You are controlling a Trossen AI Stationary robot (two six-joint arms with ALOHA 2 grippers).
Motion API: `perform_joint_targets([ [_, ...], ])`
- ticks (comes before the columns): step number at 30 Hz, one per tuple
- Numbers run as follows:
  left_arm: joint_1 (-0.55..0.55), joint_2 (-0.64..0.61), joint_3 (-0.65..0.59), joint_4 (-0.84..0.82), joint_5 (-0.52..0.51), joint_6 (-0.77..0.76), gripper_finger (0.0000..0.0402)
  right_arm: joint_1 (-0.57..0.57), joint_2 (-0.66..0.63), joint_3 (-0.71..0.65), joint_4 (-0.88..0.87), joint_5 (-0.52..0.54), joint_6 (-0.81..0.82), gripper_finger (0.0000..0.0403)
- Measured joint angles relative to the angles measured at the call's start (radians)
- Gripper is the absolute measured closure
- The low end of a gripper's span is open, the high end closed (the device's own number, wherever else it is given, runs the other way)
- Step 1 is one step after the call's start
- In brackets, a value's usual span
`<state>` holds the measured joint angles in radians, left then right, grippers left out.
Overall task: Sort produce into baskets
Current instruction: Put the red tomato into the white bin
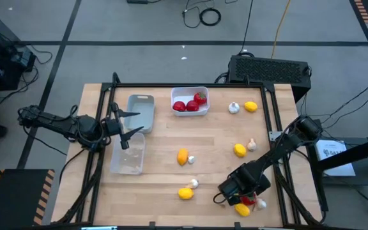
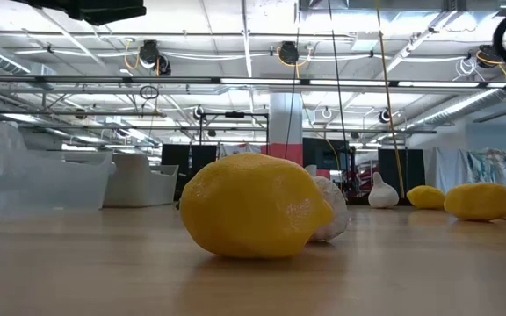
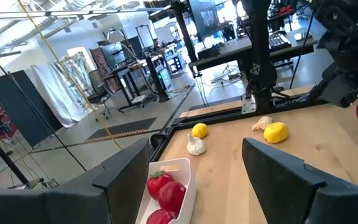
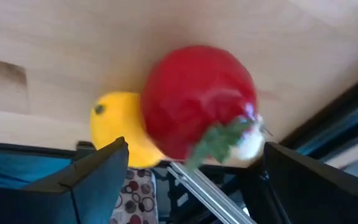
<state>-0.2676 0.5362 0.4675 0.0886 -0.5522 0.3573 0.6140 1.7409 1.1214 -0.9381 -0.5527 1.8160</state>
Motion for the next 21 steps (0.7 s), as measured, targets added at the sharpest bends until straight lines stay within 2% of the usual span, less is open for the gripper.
perform_joint_targets([
  [9,0.000,0.002,0.000,0.001,0.000,-0.004,0.0137,0.001,0.000,-0.091,0.131,0.001,0.004,0.0044],
  [21,0.000,0.020,0.000,0.012,0.000,-0.002,0.0137,-0.002,0.000,-0.121,0.164,0.007,-0.021,0.0049],
])
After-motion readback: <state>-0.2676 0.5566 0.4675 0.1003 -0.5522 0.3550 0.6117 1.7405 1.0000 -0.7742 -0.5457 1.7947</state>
